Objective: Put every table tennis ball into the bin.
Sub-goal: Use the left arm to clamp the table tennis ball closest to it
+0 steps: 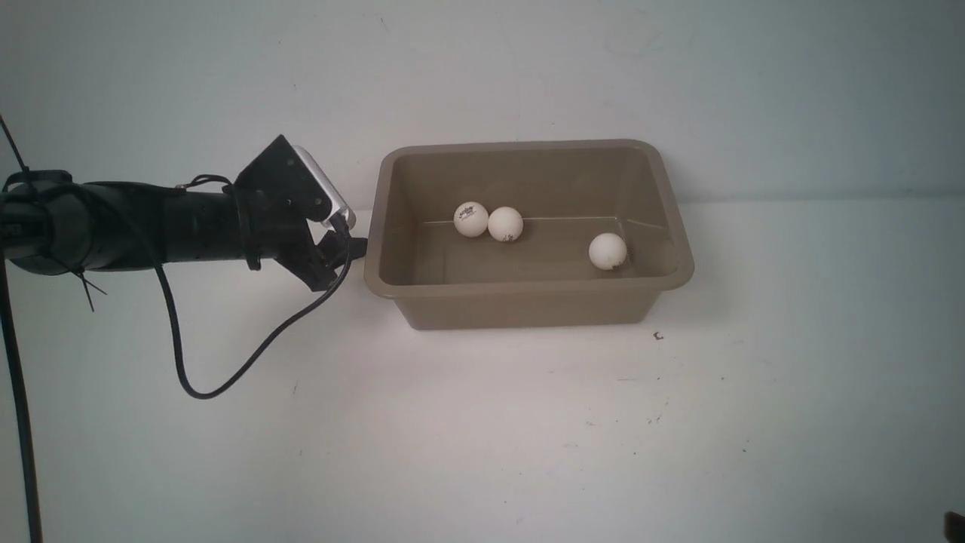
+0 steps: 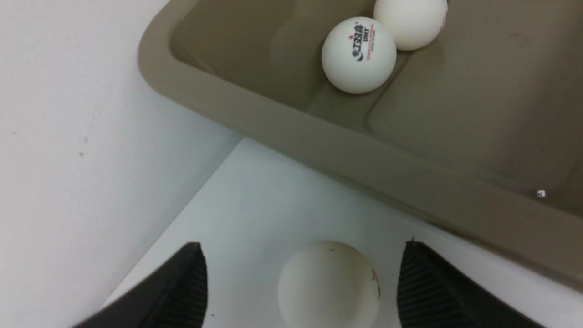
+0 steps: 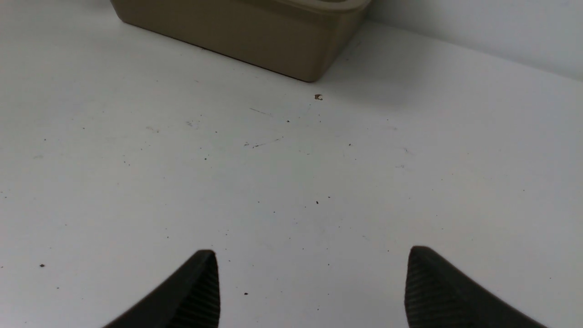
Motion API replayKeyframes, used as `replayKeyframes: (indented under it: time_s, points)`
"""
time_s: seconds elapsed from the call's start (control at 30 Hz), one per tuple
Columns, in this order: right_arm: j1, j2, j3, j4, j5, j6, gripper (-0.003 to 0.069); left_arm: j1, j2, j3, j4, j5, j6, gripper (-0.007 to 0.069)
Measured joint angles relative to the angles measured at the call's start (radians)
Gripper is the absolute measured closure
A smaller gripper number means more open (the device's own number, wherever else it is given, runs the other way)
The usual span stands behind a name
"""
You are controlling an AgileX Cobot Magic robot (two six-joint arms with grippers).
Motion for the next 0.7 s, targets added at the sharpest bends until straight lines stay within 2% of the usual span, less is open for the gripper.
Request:
replayKeyframes:
  time_s: [0.43,0.7]
  points:
    - [0.000,0.000,0.000,0.000,0.000,0.000,0.0162,0.000,0.075,-0.015,-0.006,0.023,0.006,0.0122]
    - [0.000,0.000,0.000,0.000,0.000,0.000,0.0162,0.000,0.105,-0.047,-0.077,0.024,0.037,0.0122]
